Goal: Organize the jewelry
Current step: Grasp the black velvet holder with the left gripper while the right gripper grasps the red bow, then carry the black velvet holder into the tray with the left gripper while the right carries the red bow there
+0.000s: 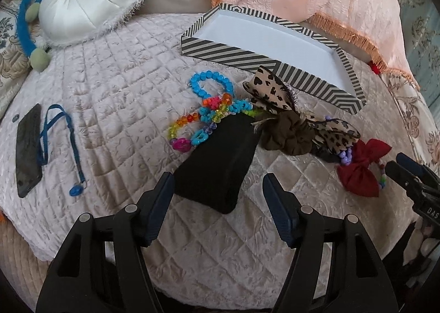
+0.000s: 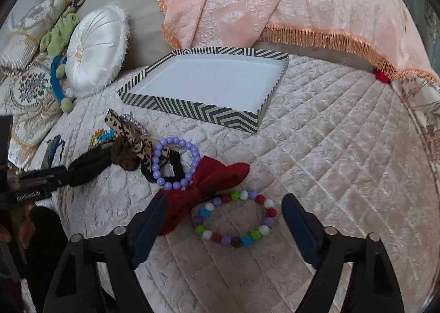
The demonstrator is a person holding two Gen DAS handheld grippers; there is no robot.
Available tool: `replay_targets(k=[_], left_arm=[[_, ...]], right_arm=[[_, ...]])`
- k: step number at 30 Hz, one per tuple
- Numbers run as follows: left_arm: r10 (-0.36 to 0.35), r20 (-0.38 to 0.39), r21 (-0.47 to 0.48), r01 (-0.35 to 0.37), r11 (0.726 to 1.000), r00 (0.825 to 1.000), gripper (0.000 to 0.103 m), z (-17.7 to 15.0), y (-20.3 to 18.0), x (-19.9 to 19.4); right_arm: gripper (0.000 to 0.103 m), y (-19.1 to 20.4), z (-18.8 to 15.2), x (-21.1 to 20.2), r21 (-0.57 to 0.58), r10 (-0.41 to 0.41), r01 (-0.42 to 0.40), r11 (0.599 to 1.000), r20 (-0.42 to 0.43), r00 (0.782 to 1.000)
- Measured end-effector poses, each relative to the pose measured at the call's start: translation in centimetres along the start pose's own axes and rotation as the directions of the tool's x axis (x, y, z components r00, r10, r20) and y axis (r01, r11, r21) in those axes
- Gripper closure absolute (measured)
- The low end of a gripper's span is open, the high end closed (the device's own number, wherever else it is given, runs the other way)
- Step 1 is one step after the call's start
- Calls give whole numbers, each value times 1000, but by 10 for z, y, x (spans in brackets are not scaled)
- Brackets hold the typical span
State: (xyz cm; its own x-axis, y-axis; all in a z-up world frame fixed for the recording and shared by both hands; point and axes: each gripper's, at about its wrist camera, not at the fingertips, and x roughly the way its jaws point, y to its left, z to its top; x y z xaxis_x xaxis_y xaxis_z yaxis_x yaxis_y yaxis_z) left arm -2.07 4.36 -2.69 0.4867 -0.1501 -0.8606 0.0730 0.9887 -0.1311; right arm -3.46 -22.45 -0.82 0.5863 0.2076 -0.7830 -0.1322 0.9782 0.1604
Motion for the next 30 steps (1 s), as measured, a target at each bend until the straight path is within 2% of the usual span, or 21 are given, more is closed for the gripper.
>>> replay_targets(k=[2, 3, 4, 5, 6, 7, 10, 11, 12, 18, 25, 30], left_arm=[[-27, -13, -19, 26, 999, 1000, 37, 2, 3, 5], [-40, -16, -28, 40, 999, 999, 40, 3, 4, 8], [-45, -18, -33, 44, 998, 999, 49, 3, 4, 10], [-40, -20, -35, 39, 999, 999, 54, 3, 5, 12], [-31, -21, -36, 30, 999, 999, 67, 3, 5, 15], [-22, -20, -46, 21, 999, 1000, 75, 3, 9, 17], [-47, -10, -77, 46, 996, 999, 85, 4, 17, 16], [-53, -3, -78, 52, 996, 999, 87, 3, 18, 13], [-54, 5, -78, 55, 995, 999, 89, 3, 19, 10], [-113, 42, -52, 115, 992, 993, 92, -1, 15, -22], [-162, 103, -15, 164, 986, 981, 92, 6, 7, -64], [-165, 130, 0, 167, 986, 978, 92, 25, -2, -71]], right_arm=[[24, 0, 4, 9, 7, 7, -7, 1000, -8, 1000], [31, -1, 6, 13, 14, 7, -7, 1000, -11, 1000], [37, -3, 7, 18, 23, 14, -13, 1000, -19, 1000], [50, -6, 8, 24, 40, 26, -25, 999, -29, 999], [60, -10, 9, 32, 72, 55, -51, 996, -48, 997], [64, -12, 8, 38, 92, 79, -74, 993, -57, 995], [77, -12, 7, 42, 99, 112, -107, 989, -49, 992], [85, -10, 7, 39, 89, 120, -116, 989, -41, 992], [88, -8, 6, 37, 81, 118, -115, 990, -35, 992], [96, -4, 8, -1, 46, 154, -156, 987, 38, 987], [96, -8, 23, -37, 48, 182, -188, 981, 115, 977], [96, -6, 41, -44, 33, 176, -183, 983, 146, 973]])
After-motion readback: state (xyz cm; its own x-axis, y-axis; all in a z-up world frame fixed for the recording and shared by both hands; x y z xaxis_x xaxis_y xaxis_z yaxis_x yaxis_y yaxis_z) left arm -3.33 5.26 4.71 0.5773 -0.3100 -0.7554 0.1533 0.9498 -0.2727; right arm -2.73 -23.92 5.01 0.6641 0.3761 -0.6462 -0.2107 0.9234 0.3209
